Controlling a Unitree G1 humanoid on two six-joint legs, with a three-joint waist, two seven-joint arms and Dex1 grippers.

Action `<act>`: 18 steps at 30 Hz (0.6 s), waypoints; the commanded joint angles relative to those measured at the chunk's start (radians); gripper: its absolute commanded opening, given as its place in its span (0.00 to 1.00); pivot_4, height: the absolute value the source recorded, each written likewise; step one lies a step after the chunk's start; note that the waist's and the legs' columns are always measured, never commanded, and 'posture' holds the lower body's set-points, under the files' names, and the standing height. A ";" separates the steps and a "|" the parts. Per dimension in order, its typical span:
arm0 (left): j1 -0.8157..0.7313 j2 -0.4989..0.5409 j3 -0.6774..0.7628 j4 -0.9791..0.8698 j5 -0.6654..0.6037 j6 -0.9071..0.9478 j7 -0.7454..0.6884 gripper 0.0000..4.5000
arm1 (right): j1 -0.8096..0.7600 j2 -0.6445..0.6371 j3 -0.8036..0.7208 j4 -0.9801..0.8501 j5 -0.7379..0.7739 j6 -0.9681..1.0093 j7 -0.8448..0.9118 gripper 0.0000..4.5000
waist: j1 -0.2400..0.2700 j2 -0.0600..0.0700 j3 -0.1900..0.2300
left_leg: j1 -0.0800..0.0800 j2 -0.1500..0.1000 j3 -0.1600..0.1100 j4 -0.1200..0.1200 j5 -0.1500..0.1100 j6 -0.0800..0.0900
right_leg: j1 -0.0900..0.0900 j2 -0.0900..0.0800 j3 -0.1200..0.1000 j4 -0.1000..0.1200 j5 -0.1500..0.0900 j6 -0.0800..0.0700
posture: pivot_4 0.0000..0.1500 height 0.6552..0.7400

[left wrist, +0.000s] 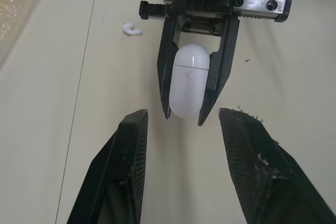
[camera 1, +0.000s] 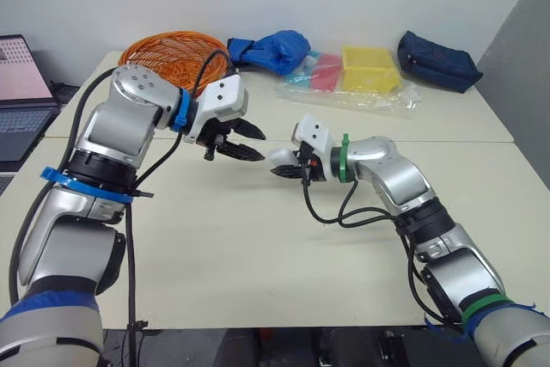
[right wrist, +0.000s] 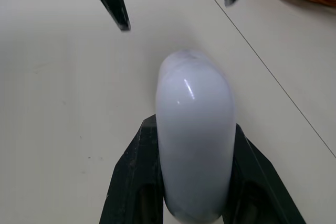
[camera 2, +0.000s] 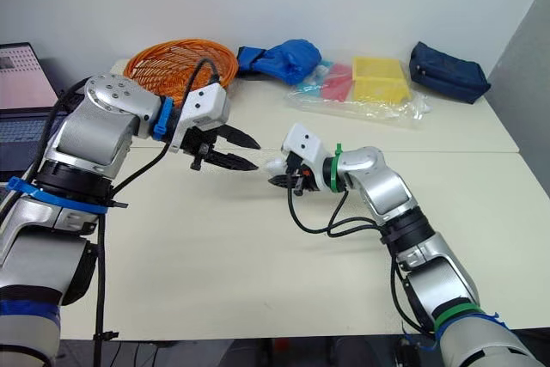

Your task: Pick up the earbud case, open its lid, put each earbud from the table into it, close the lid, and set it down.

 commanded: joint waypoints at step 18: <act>-0.025 -0.051 0.016 0.027 0.087 -0.060 -0.012 0.51 | -0.025 0.016 0.002 -0.060 -0.026 -0.025 0.006 0.19 | -0.001 0.000 0.000 | 0.000 0.000 0.000 0.000 0.000 0.000 | 0.000 0.000 0.000 0.001 0.000 0.000 | 1.00 1.00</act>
